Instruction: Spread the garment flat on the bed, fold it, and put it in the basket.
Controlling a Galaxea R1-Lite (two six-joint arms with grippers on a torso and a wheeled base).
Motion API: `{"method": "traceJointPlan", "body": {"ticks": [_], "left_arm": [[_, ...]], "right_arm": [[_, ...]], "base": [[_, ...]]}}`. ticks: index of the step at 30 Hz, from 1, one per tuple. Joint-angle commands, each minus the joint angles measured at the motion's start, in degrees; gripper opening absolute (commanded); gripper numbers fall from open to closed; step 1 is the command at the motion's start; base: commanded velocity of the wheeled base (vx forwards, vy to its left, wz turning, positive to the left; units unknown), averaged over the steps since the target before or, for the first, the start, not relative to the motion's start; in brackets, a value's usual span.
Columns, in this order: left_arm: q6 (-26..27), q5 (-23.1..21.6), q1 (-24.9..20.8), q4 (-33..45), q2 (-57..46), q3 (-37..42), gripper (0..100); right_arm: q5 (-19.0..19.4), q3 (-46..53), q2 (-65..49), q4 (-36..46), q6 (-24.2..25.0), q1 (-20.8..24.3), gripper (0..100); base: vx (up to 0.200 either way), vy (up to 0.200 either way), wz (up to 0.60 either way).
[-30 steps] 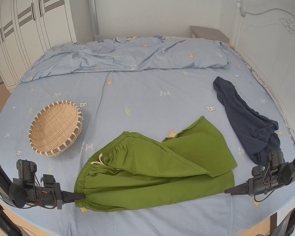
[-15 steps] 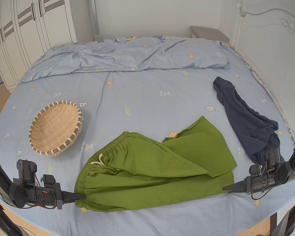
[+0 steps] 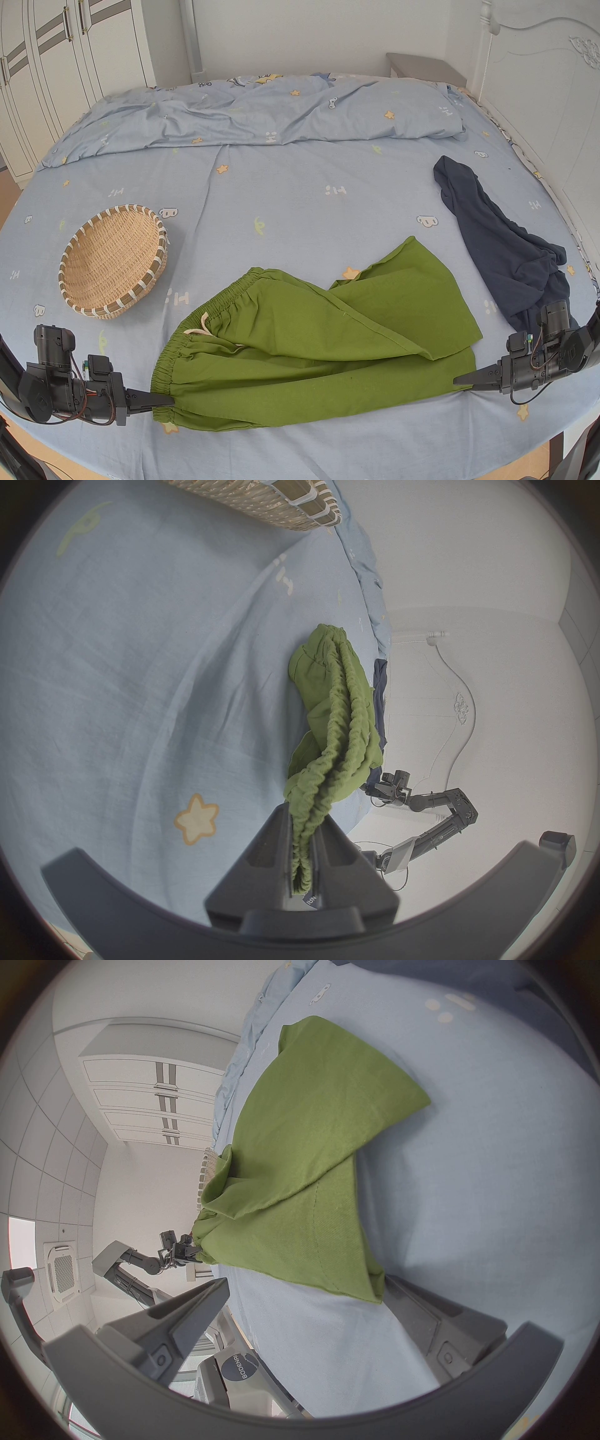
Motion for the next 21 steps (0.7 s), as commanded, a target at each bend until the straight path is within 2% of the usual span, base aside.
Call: {"method": "traceJointPlan", "body": {"ticks": [1,5,6,21], "left_arm": [[0.02,0.0,-0.05,-0.02,0.07,0.06,0],[0.02,0.0,0.04,-0.02,0.07,0.15,0],[0.02,0.0,0.04,-0.02,0.07,0.15,0],[0.1,0.09,0.13,-0.02,0.07,0.15,0]], "right_arm": [[0.03,-0.4,0.09,0.06,-0.02,-0.03,100],[0.03,-0.4,0.18,-0.03,-0.02,-0.3,100],[0.03,-0.4,0.27,-0.03,-0.02,-0.38,0],[0.2,1.09,-0.17,-0.03,-0.02,-1.97,0]], "base": [[0.0,0.0,0.0],[0.0,0.0,0.0],[0.0,0.0,0.0],[0.0,0.0,0.0]]}}
